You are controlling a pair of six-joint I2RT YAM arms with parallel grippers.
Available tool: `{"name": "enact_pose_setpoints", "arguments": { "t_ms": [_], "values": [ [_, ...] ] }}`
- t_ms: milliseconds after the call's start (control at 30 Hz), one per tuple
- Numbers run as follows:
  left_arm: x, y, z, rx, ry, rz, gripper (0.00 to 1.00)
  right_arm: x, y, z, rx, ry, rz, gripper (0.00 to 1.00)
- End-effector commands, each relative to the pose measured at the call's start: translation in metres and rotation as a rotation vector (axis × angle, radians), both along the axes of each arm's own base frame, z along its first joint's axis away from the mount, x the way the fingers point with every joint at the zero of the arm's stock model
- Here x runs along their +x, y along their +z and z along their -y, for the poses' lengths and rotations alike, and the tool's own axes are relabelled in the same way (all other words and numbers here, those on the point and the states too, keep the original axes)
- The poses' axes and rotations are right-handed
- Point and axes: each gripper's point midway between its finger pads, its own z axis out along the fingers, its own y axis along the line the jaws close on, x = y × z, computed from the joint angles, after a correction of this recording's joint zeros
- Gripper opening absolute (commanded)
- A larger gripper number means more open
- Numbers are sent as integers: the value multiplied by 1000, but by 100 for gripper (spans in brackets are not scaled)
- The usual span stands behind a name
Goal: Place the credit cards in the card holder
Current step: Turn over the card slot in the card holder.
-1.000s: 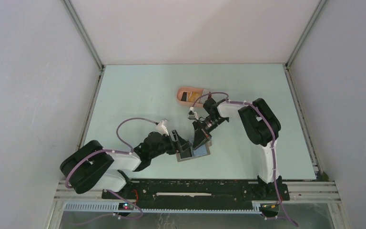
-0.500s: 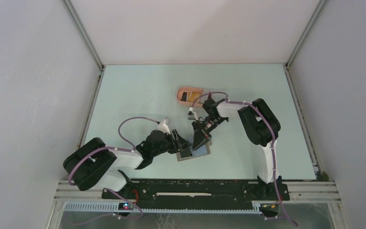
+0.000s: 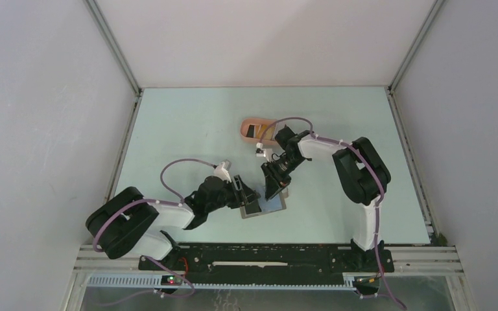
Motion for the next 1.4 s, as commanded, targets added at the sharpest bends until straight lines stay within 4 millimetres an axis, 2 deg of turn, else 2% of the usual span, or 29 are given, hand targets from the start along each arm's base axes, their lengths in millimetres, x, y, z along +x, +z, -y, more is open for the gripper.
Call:
{"name": "enact_pose_setpoints", "arguments": {
  "t_ms": [0, 233, 400, 633, 833, 1033, 1200, 1367],
  "values": [
    [4, 5, 0, -3, -1, 15, 60, 15, 7, 0, -37, 15, 167, 42],
    [3, 4, -2, 1, 4, 14, 60, 11, 19, -3, 11, 47, 195, 43],
    [3, 4, -1, -1, -1, 13, 60, -1, 34, -8, 67, 134, 323, 57],
    [3, 4, -3, -6, 0, 14, 59, -8, 50, 0, 128, 264, 636, 68],
    [3, 5, -1, -11, -8, 15, 59, 4, 55, 1, 166, 310, 1003, 75],
    [2, 5, 0, -19, -15, 10, 59, 8, 45, -6, 124, 300, 1111, 78],
    [2, 4, 1, -24, -18, 7, 59, -3, 37, -24, 104, 331, 1146, 79],
    [2, 4, 1, -25, -20, 9, 59, -10, 30, -29, 82, 368, 1162, 79]
  ]
}}
